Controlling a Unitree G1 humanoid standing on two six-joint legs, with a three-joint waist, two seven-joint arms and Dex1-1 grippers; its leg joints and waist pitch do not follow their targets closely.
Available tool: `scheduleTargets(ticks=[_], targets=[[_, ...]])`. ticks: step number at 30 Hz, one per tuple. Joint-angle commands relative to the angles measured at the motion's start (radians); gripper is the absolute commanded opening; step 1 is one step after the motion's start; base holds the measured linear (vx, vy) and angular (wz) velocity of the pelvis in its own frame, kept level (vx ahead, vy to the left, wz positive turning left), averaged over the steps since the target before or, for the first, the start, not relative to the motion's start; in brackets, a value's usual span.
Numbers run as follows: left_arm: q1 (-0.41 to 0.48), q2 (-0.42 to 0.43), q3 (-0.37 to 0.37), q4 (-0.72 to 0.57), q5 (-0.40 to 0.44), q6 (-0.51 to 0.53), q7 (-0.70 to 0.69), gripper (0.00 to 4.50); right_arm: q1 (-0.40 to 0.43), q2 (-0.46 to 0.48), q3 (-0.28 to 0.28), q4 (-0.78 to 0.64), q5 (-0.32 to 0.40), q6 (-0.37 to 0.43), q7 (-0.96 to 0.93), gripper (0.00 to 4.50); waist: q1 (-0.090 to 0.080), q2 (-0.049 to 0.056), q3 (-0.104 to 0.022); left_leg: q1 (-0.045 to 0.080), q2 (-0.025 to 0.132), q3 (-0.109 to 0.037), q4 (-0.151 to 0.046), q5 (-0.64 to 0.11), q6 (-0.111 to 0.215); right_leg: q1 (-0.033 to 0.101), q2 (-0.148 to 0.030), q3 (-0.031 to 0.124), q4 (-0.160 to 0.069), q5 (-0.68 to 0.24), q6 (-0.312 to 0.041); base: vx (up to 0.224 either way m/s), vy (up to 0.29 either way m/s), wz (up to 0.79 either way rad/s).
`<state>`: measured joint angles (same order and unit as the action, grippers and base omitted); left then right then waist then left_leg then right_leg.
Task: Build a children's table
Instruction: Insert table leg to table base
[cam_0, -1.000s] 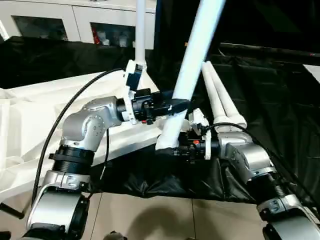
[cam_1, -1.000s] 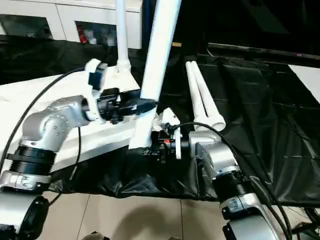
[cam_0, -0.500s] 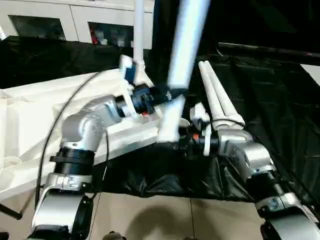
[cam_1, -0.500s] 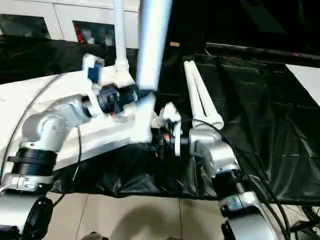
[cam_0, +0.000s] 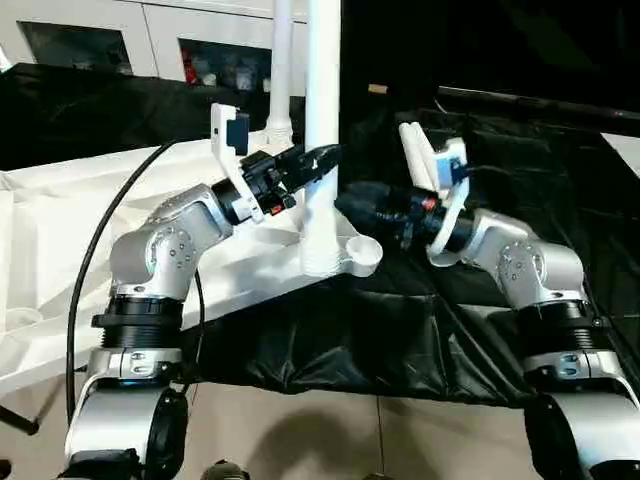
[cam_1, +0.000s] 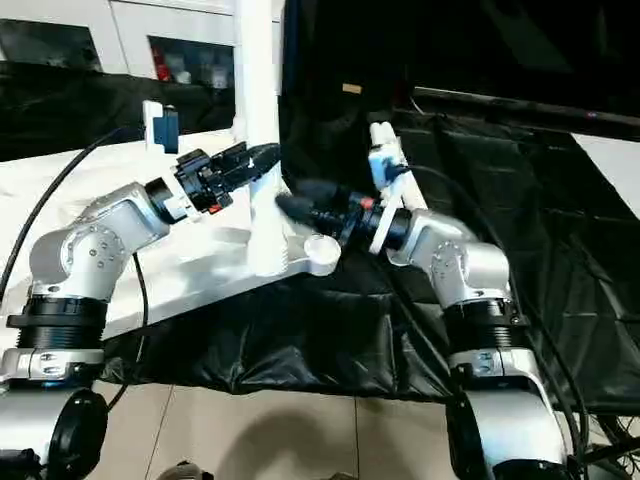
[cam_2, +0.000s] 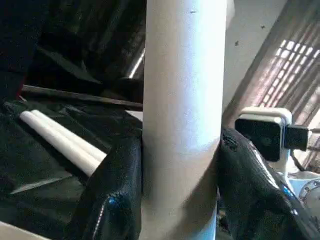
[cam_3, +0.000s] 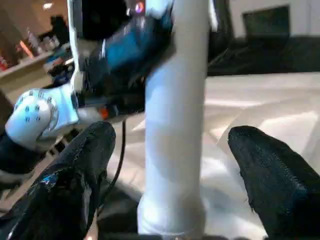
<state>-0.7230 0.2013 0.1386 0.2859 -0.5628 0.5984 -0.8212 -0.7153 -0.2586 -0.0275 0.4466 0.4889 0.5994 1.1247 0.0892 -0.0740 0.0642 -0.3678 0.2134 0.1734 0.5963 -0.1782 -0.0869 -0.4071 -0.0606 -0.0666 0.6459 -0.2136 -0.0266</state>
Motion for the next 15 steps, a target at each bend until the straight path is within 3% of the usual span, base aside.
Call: scheduleTargets(ticks=[1, 5, 8, 9, 15], targets=[[-0.014, -0.007, -0.017, -0.027, 0.004, 0.001, 0.016, 1.87, -0.002, -0.016, 0.023, -0.011, -0.025, 0.007, 0.007, 4.10, 0.001, 0.004, -0.079, 0.007, 0.015, 0.003, -0.053, -0.029, 0.039, 0.074, -0.069, 0.051, -0.063, 0.062, -0.236, 0.000, 0.000, 0.00], [-0.010, -0.016, -0.062, -0.070, 0.079, -0.043, 0.080, 1.87, -0.026, 0.011, 0.069, 0.012, -0.107, -0.040, -0.105, 4.10, 0.000, 0.004, -0.080, 0.008, 0.018, 0.001, -0.053, -0.012, 0.030, 0.073, -0.071, 0.052, -0.061, 0.071, -0.228, 0.000, 0.000, 0.00], [-0.004, -0.020, -0.084, -0.087, 0.108, -0.057, 0.103, 1.87, -0.028, 0.027, 0.080, 0.021, -0.134, -0.046, -0.157, 4.10, -0.001, 0.005, -0.079, 0.009, 0.017, 0.002, -0.054, -0.020, 0.025, 0.073, -0.070, 0.052, -0.063, 0.061, -0.229, 0.000, 0.000, 0.00], [-0.002, -0.022, -0.091, -0.092, 0.114, -0.060, 0.107, 1.87, -0.027, 0.032, 0.085, 0.021, -0.141, -0.051, -0.168, 4.10, -0.002, -0.002, -0.079, 0.008, 0.017, 0.003, -0.054, -0.024, 0.023, 0.073, -0.070, 0.052, -0.063, 0.055, -0.224, 0.000, 0.000, 0.00], [0.002, -0.023, -0.135, -0.097, 0.145, -0.079, 0.101, 1.87, -0.032, 0.060, 0.088, 0.033, -0.160, -0.060, -0.221, 4.10, -0.001, 0.004, -0.079, 0.008, 0.016, 0.003, -0.054, -0.021, 0.024, 0.073, -0.069, 0.053, -0.061, 0.071, -0.219, 0.000, 0.000, 0.00]])
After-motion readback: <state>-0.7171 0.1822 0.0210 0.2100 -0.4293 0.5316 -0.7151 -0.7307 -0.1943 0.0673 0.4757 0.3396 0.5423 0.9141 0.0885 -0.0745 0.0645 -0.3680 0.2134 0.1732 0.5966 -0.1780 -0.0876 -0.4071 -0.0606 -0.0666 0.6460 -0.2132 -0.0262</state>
